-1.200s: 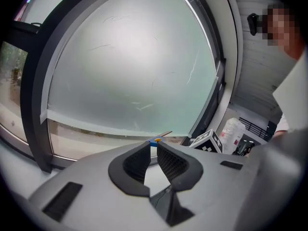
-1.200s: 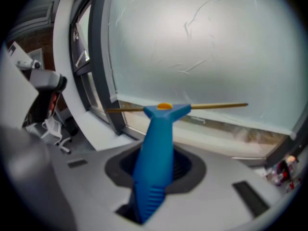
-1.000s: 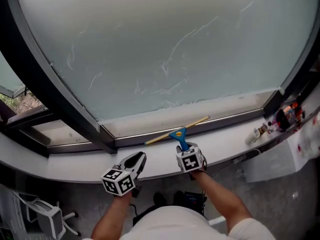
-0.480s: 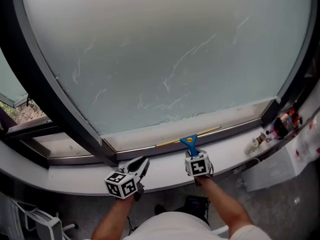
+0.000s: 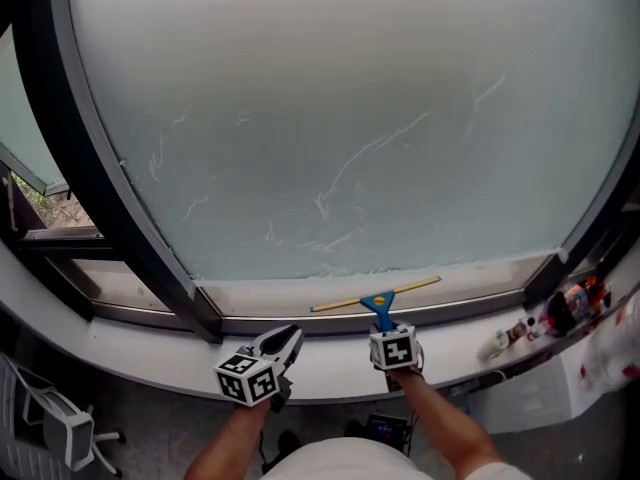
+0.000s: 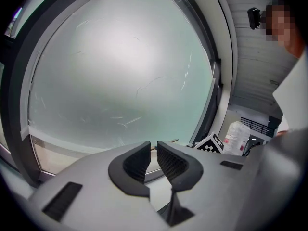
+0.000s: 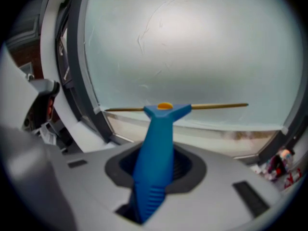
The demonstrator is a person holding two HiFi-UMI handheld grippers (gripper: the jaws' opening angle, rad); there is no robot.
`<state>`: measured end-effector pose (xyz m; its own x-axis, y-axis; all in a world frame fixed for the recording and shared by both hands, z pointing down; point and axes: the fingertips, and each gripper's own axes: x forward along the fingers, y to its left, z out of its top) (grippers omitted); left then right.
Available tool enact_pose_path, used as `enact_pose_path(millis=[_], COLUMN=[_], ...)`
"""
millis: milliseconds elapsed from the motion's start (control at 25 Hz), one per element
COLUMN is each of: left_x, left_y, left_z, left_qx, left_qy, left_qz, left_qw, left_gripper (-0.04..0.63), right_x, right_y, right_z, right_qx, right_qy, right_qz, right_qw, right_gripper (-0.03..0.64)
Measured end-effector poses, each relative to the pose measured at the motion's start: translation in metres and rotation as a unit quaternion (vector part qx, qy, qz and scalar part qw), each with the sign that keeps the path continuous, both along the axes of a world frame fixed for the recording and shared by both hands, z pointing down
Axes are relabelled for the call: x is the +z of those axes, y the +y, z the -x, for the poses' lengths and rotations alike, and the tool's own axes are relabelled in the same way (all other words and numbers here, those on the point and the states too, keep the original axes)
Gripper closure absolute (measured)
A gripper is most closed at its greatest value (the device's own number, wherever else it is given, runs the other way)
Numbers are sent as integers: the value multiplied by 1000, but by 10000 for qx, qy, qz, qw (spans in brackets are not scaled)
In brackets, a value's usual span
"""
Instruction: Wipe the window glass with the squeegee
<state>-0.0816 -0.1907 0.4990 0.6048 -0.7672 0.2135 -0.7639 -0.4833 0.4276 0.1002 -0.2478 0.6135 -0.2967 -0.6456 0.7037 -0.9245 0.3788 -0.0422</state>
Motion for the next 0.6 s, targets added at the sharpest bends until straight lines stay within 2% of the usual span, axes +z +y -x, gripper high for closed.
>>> enact_pose_path(millis=[320, 440, 600], left_x=[-15, -33, -67], left_y=[-7, -12, -27], left_z=[-33, -29, -17], left_qx=[-83, -27, -28], left_qy=[-90, -160, -214], left_qz=[-140, -290, -566], left_qw=[9998, 9994, 9982], left_gripper=[529, 529, 529], right_x=[-12, -46, -116], right_y=[-21, -32, -50], right_z=[-25, -24, -13], right_qx=[-133, -3, -66], right_qy=[48, -87, -199], right_qz=[-104, -368, -1010], right_qw=[9998, 9993, 9947], right_gripper=[503, 503, 503])
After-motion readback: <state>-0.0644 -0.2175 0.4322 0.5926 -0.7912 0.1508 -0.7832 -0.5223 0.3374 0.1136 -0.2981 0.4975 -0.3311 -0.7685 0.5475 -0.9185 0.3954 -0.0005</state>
